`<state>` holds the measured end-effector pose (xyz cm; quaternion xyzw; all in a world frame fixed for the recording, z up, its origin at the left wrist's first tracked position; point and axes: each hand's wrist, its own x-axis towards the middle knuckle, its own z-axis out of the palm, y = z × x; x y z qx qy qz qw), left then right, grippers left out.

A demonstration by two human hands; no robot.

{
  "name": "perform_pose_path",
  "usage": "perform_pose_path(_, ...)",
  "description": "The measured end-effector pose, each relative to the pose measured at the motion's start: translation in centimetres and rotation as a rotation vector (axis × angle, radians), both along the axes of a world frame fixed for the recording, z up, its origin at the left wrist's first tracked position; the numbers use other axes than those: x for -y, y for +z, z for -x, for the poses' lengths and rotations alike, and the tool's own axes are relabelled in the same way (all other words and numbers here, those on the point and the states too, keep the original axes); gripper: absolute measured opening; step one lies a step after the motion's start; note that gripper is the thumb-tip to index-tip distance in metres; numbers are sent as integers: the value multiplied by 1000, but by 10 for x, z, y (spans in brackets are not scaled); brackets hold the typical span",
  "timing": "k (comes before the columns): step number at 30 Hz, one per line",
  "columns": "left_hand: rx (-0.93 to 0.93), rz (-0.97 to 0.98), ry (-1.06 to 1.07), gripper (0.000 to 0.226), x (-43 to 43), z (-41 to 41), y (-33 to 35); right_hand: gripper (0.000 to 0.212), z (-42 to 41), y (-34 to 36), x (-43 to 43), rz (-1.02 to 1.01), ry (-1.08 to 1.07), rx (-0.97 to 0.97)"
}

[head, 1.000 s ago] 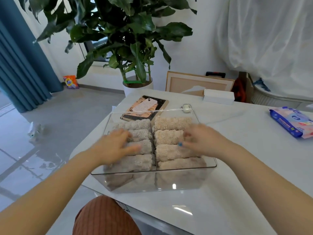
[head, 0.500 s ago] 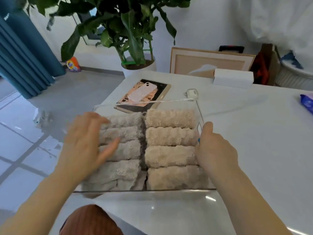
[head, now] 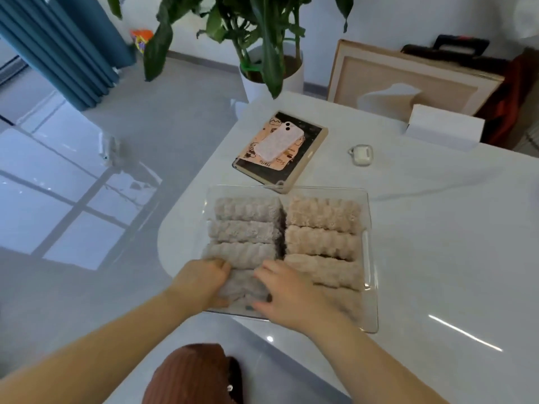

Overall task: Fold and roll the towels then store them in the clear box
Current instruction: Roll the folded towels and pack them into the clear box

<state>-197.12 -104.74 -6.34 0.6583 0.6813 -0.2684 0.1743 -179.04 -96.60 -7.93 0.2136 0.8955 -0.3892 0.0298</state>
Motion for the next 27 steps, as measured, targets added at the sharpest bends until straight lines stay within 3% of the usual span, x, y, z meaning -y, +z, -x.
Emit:
perform_pose_path(2, -32, -14, 13, 55, -5, -5, -5, 56, 17, -14, 7, -122, -29, 163)
perform_pose_path(5, -82, 135, -16, 54, -9, -5, -18, 74, 36, -24, 8, -265, -9, 385)
perform_pose_path(7, -73, 168, -62, 56, -12, 3, -18, 64, 42, -29, 5, -366, -8, 450)
perform_pose_path(9, -6, 128, -165, 55, -10, 8, -21, 48, 40, -24, 1, -412, 38, 399)
perform_pose_path(12, 52, 51, -263, 52, -5, 15, -19, 26, 26, -17, -6, -317, 288, 362)
perform_pose_path(14, 83, 167, -268, 50, -2, 17, -22, 26, 18, -18, -8, -263, 354, 404)
perform_pose_path(17, 21, 307, -240, 53, -6, 12, -28, 35, 22, -9, -7, -162, 276, 471)
perform_pose_path(20, 9, 335, -136, 40, -6, 9, -29, 50, 29, -2, -5, -25, 120, 391)
perform_pose_path(23, -126, 310, -155, 34, -1, 2, -25, 55, 20, -2, 2, 20, 185, 463)
perform_pose_path(25, -158, 337, -103, 39, 0, -4, -23, 55, 10, -7, 6, 36, 182, 550)
perform_pose_path(27, -124, 387, -11, 43, -6, -7, -17, 44, 1, -2, 1, 57, 49, 457)
